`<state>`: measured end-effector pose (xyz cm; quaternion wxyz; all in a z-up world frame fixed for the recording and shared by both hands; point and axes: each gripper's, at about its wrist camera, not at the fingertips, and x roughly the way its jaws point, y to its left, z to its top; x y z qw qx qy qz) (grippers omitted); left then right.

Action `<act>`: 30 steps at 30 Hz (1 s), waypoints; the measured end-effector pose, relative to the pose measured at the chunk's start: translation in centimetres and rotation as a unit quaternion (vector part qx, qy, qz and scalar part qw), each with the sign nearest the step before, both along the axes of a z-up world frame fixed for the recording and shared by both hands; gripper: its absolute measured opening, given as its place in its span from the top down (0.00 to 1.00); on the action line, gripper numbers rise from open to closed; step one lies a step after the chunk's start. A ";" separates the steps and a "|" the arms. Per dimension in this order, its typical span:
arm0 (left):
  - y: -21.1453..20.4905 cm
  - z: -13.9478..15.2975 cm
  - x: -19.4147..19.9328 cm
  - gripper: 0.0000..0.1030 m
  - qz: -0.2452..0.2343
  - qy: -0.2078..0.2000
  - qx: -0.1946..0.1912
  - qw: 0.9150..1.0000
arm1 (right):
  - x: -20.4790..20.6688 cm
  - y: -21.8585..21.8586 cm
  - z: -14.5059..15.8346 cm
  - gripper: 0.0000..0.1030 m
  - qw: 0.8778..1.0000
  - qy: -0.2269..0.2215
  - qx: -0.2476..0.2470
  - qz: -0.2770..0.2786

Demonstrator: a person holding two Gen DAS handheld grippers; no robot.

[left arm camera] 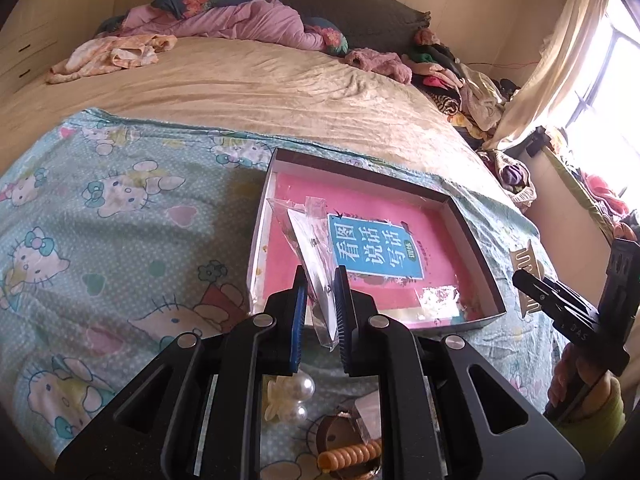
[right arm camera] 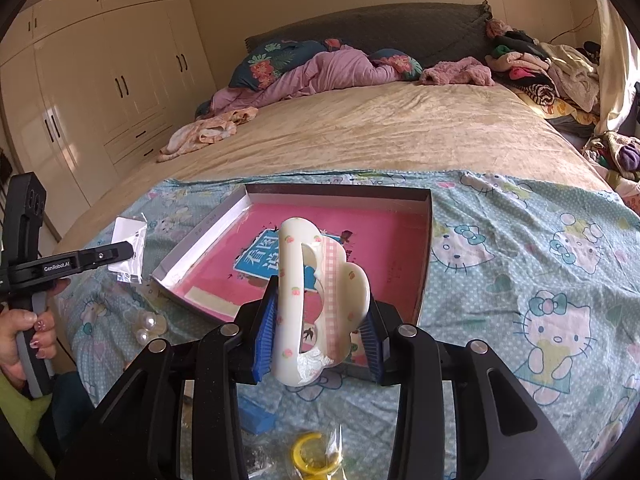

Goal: Organize jewelry
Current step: 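Carry both items into the grey box and open both tools to release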

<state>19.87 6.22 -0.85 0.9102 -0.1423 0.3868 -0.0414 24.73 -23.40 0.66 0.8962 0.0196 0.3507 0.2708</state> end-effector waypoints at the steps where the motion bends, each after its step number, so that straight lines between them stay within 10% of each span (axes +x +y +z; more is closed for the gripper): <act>1: -0.3 -0.2 0.5 0.93 -0.001 0.001 0.003 1.000 | 0.3 0.0 0.0 0.66 1.000 0.000 0.001 -0.002; 30: -2.8 -5.8 5.1 0.92 -0.045 0.059 0.015 0.997 | 5.6 2.6 -6.5 0.65 0.995 0.070 -0.061 -0.025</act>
